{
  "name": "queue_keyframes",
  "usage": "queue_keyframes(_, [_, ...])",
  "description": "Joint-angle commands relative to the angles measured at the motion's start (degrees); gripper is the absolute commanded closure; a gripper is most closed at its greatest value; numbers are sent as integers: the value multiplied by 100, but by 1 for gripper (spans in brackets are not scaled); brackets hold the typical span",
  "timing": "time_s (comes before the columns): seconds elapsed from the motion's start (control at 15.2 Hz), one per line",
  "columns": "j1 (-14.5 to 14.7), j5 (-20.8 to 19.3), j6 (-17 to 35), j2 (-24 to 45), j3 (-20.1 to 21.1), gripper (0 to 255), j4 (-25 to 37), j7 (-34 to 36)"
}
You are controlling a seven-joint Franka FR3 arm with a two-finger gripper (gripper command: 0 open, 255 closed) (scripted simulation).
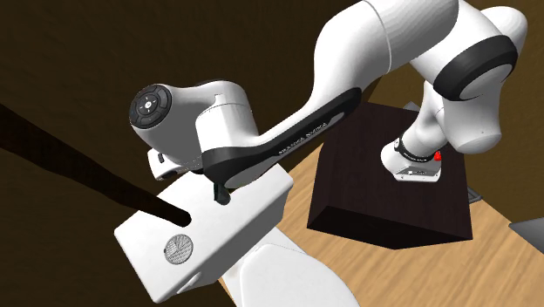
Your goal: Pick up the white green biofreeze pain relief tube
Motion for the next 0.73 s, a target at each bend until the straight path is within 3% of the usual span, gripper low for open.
queue_keyframes(0.0, [-2, 0, 16, -5, 0, 255, -19, 0])
queue_keyframes(0.66, [5, 7, -127, -23, 4, 255, 107, -9])
